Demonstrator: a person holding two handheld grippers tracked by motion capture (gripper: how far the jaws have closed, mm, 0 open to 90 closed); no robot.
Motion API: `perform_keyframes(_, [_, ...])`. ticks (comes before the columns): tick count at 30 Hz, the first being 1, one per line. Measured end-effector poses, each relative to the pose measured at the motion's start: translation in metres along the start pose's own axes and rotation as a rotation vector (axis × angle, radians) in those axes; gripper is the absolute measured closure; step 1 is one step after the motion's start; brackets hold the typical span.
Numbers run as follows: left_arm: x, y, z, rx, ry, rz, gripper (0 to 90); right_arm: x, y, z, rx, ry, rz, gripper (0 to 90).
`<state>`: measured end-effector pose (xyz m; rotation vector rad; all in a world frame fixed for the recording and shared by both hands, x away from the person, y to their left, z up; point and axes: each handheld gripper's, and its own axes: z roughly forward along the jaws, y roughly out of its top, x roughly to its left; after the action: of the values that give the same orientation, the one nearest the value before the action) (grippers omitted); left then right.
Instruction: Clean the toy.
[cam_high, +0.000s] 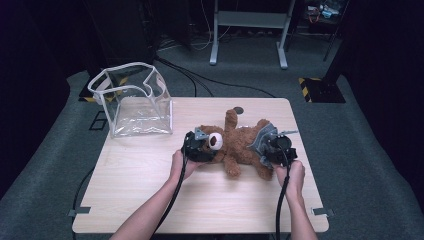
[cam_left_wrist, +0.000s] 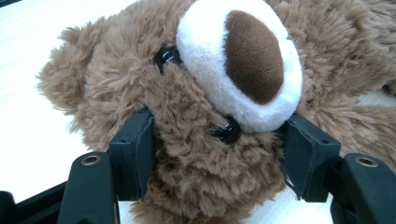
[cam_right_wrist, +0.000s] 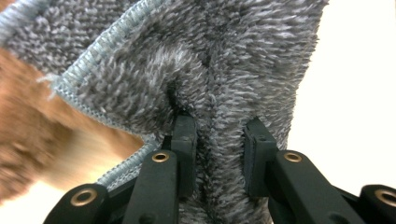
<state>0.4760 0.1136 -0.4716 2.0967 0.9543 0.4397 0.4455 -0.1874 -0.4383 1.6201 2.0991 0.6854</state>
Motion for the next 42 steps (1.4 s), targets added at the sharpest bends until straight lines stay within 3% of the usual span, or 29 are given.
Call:
perform_keyframes(5, [0.000, -0.001, 0.001, -0.016, 0.000, -0.016, 34.1, -0.028, -0.028, -0.002, 0.046, -0.024, 0.064, 70.9])
perform_keyframes(9, [0.000, -0.001, 0.001, -0.015, 0.005, -0.015, 34.0, -0.034, -0.029, -0.013, 0.020, -0.032, 0.074, 70.9])
perform_keyframes(14, [-0.001, 0.000, 0.001, -0.005, 0.010, -0.007, 34.0, -0.012, -0.005, -0.029, -0.065, -0.002, 0.020, 70.7])
perform_keyframes(17, [-0.001, 0.000, 0.000, -0.004, 0.011, -0.011, 34.0, 0.007, 0.010, -0.023, -0.063, 0.005, -0.029, 70.6])
perform_keyframes(20, [-0.001, -0.001, 0.000, -0.003, 0.010, -0.011, 34.0, 0.016, 0.013, -0.010, -0.020, -0.019, -0.043, 70.5])
perform_keyframes(24, [-0.001, -0.001, 0.001, -0.007, 0.007, -0.007, 34.1, 0.007, 0.000, -0.004, 0.000, -0.025, -0.034, 70.5])
perform_keyframes(29, [-0.001, -0.001, 0.001, -0.002, 0.005, -0.005, 34.1, -0.014, -0.023, -0.007, 0.046, -0.030, 0.012, 70.4])
perform_keyframes(33, [-0.001, -0.001, 0.001, -0.005, 0.006, -0.008, 34.0, -0.025, -0.032, -0.019, 0.019, -0.028, 0.044, 70.4])
perform_keyframes(36, [-0.001, -0.001, 0.002, -0.014, 0.008, -0.020, 34.0, -0.018, -0.025, -0.036, -0.041, -0.020, 0.032, 70.3])
perform_keyframes(38, [-0.001, 0.000, 0.002, -0.017, 0.009, -0.022, 34.0, -0.006, -0.017, -0.043, -0.072, -0.009, 0.007, 70.3])
perform_keyframes(42, [-0.001, 0.000, 0.002, -0.015, 0.006, -0.027, 34.0, 0.020, -0.001, -0.035, -0.079, -0.003, -0.053, 70.1])
